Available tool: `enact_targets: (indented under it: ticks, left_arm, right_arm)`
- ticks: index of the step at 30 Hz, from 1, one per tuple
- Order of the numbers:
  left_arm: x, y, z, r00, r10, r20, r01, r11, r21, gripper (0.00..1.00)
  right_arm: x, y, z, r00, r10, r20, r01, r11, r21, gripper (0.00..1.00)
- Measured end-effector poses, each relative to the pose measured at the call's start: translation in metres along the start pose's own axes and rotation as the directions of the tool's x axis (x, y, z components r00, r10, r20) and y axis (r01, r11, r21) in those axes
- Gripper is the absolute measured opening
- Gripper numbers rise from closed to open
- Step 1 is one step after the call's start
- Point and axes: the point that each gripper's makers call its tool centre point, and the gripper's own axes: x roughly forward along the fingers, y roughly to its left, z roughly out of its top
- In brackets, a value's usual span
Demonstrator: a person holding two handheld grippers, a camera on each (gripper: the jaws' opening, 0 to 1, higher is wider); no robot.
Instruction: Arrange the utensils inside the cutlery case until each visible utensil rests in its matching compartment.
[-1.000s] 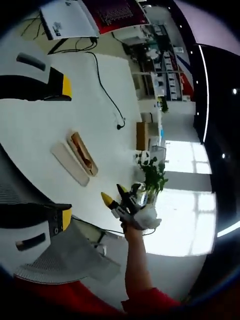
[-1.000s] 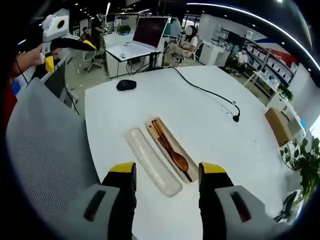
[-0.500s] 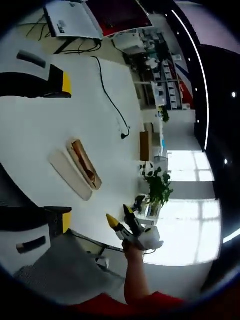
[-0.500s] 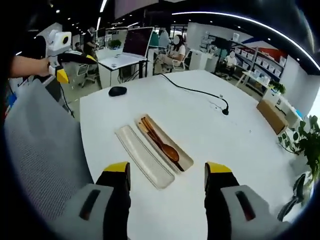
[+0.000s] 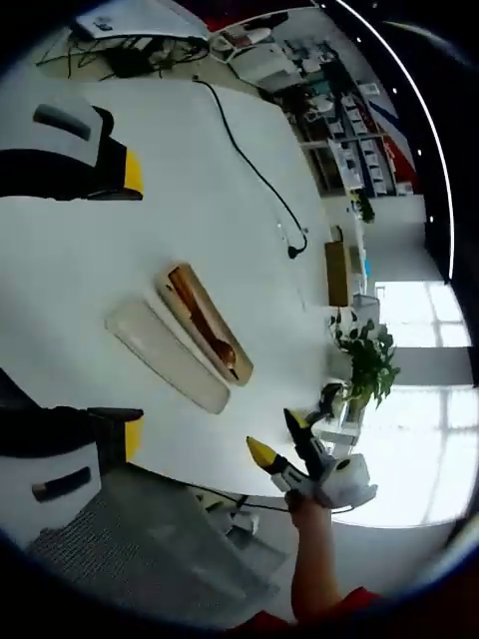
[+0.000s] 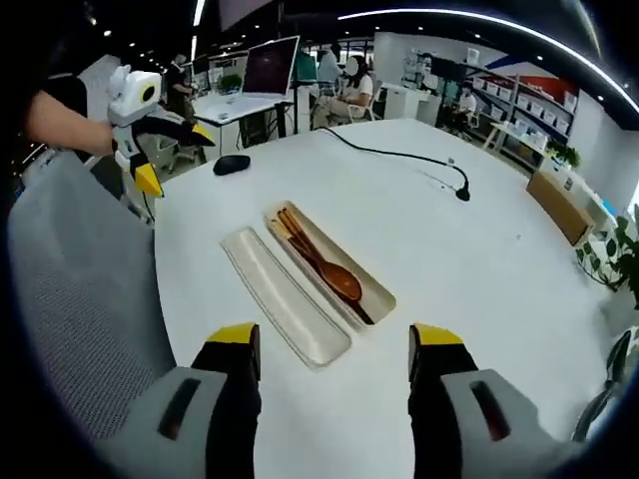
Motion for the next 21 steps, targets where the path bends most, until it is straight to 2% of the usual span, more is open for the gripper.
enact_targets:
  ticks: [3,5,9,12,15,17,21]
  left_arm:
    - [0.018,-0.003,-0.005,0.999,-0.039,-0.027,0.040,0.999,0.033,0.81]
    - [0.029,-0.003,-0.018,0.995,-0.046,-0.087,0.048,0.998,0.027,0.79]
    - [0.044,-0.011,-0.025,0.993,-0.077,-0.090,0.079,0.997,0.026,0.75]
    - [0.052,-0.015,-0.030,0.990,-0.083,-0.118,0.092,0.993,0.076,0.68]
    - [0.063,-0.019,-0.032,0.988,-0.093,-0.120,0.102,0.992,0.077,0.65]
    - [0.070,-0.019,-0.040,0.984,-0.092,-0.152,0.106,0.991,0.087,0.62]
    - [0.080,-0.017,-0.048,0.978,-0.086,-0.191,0.104,0.991,0.083,0.63]
  right_arm:
    - [0.008,0.003,-0.008,1.000,0.012,-0.009,-0.012,1.000,-0.009,0.55]
    - [0.015,0.005,-0.016,0.999,0.026,-0.030,-0.026,1.000,0.005,0.53]
    - [0.023,0.005,-0.021,0.999,0.023,-0.035,-0.024,1.000,-0.006,0.52]
    - [0.029,0.005,-0.025,0.998,0.037,-0.049,-0.037,0.999,-0.012,0.51]
    - [0.035,0.005,-0.030,0.996,0.059,-0.062,-0.061,0.997,-0.039,0.51]
    - [0.037,0.005,-0.032,0.996,0.067,-0.067,-0.069,0.997,-0.036,0.50]
    - [0.043,0.004,-0.033,0.994,0.079,-0.074,-0.081,0.997,-0.017,0.49]
